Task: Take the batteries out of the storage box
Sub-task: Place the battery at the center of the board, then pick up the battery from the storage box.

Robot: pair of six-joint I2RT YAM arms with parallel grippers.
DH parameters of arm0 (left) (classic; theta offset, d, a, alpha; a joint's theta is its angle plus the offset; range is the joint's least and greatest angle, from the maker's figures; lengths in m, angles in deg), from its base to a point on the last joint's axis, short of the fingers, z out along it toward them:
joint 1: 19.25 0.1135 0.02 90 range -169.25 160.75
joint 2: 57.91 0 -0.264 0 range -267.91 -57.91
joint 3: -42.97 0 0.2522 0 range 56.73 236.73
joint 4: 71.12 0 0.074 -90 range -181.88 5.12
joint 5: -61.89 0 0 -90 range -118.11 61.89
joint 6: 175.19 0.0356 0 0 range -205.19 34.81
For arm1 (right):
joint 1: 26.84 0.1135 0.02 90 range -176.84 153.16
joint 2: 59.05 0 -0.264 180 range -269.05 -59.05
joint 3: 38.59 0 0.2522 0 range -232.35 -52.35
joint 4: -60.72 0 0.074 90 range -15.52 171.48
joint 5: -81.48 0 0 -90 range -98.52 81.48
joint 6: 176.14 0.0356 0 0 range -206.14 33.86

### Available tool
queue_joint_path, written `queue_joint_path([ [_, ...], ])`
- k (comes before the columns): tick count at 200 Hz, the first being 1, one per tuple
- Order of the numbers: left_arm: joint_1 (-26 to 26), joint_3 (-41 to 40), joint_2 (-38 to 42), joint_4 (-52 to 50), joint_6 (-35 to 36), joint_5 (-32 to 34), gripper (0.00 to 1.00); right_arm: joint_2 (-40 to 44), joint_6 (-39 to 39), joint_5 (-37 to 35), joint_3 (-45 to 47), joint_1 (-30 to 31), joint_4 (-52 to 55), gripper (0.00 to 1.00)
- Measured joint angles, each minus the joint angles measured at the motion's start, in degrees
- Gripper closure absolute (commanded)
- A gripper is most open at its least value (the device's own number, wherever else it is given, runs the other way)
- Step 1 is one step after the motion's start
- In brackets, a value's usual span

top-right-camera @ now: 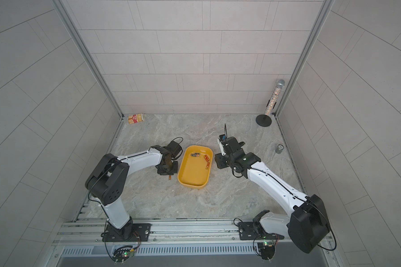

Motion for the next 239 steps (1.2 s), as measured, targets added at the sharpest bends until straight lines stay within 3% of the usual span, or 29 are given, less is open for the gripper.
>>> queue_joint_path([
  [36,-0.1,0.1,0.0,-0.2,0.0,0.4,0.81,0.0,-0.1,-0.2,0.0,0.0,0.0,0.45],
  [95,-0.2,0.3,0.5,-2.6,0.1,1.3,0.75,0.0,-0.5,-0.6,0.0,0.0,0.2,0.45],
  [149,-0.4,3.8,5.9,-8.4,1.1,3.1,0.71,0.0,-1.1,-0.6,0.0,0.0,0.4,0.45],
  [200,-5.1,16.7,8.3,-14.1,7.0,7.0,0.66,0.0,-1.5,-0.6,0.0,0.0,0.4,0.44],
  [239,-10.9,30.9,-1.4,-17.6,19.1,6.7,0.65,0.0,-1.4,-0.3,-0.4,0.0,0.2,0.44],
])
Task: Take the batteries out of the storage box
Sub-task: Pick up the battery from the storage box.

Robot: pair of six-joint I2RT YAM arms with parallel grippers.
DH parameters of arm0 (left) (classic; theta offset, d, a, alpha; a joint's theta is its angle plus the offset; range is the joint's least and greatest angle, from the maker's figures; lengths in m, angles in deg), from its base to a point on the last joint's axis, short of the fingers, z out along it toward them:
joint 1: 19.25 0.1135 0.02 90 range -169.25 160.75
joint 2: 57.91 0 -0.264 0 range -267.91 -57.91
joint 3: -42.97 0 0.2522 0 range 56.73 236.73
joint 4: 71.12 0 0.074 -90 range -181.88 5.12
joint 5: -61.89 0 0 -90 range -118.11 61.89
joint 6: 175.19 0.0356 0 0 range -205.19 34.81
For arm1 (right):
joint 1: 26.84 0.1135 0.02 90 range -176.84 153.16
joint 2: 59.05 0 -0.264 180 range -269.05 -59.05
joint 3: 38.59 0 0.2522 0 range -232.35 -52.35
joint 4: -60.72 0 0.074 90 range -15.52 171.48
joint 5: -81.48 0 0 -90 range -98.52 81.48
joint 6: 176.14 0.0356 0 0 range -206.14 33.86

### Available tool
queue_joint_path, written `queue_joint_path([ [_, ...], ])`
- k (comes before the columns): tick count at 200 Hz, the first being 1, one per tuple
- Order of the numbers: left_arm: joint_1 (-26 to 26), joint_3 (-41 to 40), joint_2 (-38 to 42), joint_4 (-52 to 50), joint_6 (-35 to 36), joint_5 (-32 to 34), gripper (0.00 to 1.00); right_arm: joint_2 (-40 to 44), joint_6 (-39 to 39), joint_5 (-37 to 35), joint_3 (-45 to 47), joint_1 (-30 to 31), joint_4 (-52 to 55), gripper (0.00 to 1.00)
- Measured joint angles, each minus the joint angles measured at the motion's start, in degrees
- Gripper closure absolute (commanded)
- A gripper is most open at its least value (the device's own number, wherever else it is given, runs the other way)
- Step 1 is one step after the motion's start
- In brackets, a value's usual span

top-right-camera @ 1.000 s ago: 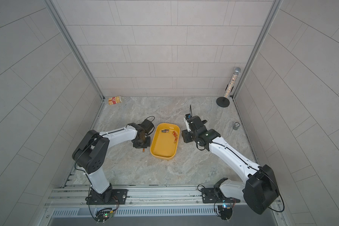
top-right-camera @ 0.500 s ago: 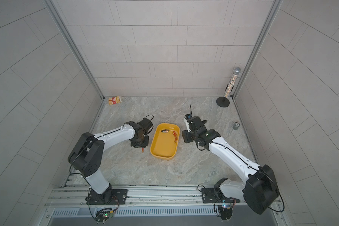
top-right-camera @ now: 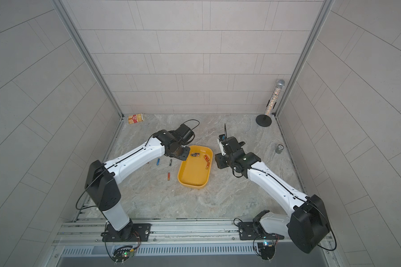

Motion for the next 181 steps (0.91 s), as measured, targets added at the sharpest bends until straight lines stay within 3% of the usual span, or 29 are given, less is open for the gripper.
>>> queue_joint_path([
  [27,-2.3,12.0,-13.0,-3.6,8.4,-1.0,0.64,0.0,0.0,0.3,-0.2,0.0,-0.3,0.44],
  [61,-2.9,19.5,-23.4,-7.2,16.7,-1.2,0.59,1.6,0.0,0.1,0.1,0.0,-0.3,0.44],
  [107,-2.8,26.4,-28.3,-8.8,23.6,1.1,0.56,4.2,-0.4,-1.2,0.2,0.0,0.0,0.44],
  [181,-1.1,30.9,-35.0,-9.0,27.7,2.5,0.55,6.3,-1.4,-3.2,0.6,0.0,0.7,0.44],
])
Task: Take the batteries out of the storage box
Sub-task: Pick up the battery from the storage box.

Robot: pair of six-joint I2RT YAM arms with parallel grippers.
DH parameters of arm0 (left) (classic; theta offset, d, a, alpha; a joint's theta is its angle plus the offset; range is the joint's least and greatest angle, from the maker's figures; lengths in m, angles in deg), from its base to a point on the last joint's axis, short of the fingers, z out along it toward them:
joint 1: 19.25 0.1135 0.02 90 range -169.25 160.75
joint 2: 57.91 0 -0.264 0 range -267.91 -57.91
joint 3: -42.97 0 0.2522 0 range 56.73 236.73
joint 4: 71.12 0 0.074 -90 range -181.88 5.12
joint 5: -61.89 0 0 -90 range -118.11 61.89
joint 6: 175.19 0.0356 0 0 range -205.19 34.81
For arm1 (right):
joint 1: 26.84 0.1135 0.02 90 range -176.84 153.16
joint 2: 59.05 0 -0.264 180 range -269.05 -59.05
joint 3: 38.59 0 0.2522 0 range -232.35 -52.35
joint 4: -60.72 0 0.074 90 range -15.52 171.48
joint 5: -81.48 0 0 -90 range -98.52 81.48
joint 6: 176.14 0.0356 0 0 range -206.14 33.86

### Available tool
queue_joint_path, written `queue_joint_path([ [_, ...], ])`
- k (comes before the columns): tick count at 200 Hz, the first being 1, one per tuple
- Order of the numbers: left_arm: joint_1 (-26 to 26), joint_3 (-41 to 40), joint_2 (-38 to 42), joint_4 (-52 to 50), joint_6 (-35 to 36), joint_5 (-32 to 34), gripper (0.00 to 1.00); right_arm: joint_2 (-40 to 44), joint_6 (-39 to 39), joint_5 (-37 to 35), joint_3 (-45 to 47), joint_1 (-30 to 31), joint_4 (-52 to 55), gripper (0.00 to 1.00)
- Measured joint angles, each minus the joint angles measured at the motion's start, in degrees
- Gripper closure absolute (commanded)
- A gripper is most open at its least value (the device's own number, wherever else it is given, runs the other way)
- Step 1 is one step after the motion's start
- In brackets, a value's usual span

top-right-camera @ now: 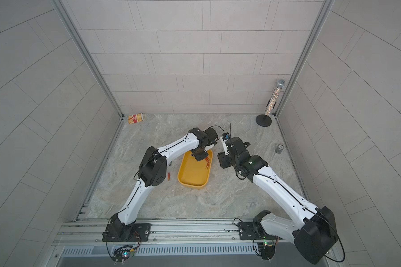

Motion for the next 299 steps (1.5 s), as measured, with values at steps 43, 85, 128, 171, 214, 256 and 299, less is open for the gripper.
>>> queue_joint_path([
  [43,0.9,0.4,-1.5,0.5,0.4,0.1,0.55,1.0,-0.1,-0.6,0.0,0.0,0.8,0.44],
  [85,1.5,0.7,-1.8,0.7,0.6,-0.1,0.56,1.2,-0.2,-1.2,0.1,0.0,1.0,0.44],
  [128,1.9,0.9,-2.5,0.8,1.0,-1.5,0.83,1.4,-0.4,-1.7,0.1,0.0,1.5,0.44],
  [171,1.9,0.9,-2.4,0.5,-0.4,-1.5,0.89,2.1,-0.8,-2.9,0.7,0.0,1.8,0.43],
  [214,2.3,0.7,-1.1,-0.3,-6.2,-4.2,0.98,2.1,-1.0,-3.2,0.8,0.0,1.8,0.43],
  [256,3.3,-1.5,6.9,-1.0,-13.6,-6.6,0.99,2.0,-1.0,-2.9,0.8,0.0,1.6,0.43],
  [299,7.7,-11.2,22.5,0.8,-21.3,-7.8,0.99,0.4,-0.6,-1.7,0.8,0.3,1.1,0.44],
])
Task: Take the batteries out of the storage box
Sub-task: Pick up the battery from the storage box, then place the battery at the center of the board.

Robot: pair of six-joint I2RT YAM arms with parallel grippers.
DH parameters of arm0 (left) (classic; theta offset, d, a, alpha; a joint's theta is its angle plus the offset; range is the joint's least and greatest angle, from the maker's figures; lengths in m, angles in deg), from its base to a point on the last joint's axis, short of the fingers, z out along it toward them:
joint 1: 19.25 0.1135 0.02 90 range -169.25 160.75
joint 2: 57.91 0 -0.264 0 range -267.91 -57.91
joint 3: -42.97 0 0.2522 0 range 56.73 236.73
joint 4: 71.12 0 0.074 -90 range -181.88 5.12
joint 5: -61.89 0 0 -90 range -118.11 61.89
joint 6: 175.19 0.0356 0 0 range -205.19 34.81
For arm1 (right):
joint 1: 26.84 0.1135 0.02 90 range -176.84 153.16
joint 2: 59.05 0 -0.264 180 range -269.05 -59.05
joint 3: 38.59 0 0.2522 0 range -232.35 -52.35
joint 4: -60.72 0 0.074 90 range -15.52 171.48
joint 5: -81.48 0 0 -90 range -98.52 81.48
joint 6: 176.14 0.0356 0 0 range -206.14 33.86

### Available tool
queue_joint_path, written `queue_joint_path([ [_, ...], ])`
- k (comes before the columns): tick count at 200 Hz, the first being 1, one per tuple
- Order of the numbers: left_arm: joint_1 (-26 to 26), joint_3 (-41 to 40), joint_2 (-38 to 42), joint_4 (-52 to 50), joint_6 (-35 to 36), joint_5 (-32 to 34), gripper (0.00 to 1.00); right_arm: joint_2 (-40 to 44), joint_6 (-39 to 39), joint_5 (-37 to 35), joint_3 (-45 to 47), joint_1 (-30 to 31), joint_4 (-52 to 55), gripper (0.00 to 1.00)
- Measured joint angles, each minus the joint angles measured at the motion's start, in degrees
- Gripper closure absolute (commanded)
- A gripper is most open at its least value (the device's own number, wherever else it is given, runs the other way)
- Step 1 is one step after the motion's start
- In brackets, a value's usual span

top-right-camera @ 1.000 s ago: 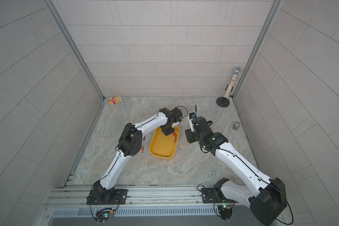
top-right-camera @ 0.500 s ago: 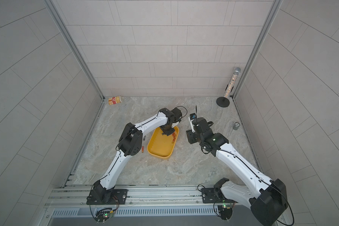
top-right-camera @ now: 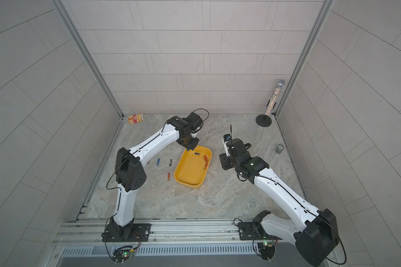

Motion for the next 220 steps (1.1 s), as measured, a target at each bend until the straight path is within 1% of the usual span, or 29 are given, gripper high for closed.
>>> queue_joint_path([
  [15,3.4,-6.7,5.4,1.7,-2.2,0.2,0.99,-0.5,0.1,-0.1,0.0,1.1,0.0,0.44],
  [36,9.4,-18.7,12.5,4.3,-4.9,0.9,0.97,-1.6,0.0,-0.6,-0.7,3.8,0.1,0.44],
  [60,15.6,-31.2,17.7,6.6,-6.9,1.6,0.97,-3.9,-0.2,-1.3,-2.0,6.3,-0.1,0.44],
  [69,16.7,-34.7,18.5,7.1,-7.4,2.2,0.97,-4.8,-0.3,-1.5,-2.4,7.0,-0.1,0.44],
  [96,17.6,-42.4,18.6,9.2,-7.8,2.8,0.97,-7.4,-0.6,-2.4,-3.9,8.2,0.2,0.44],
  [122,18.5,-46.0,17.4,10.8,-7.8,2.6,0.98,-9.2,-1.0,-2.8,-6.3,9.5,0.7,0.44],
  [157,19.0,-47.4,15.9,14.1,-8.2,2.2,0.96,-10.1,-1.7,-3.3,-7.4,9.9,0.9,0.44],
  [220,18.3,-48.7,14.1,16.7,-8.6,2.2,0.94,-11.8,-2.4,-4.2,-7.4,9.9,1.2,0.44],
])
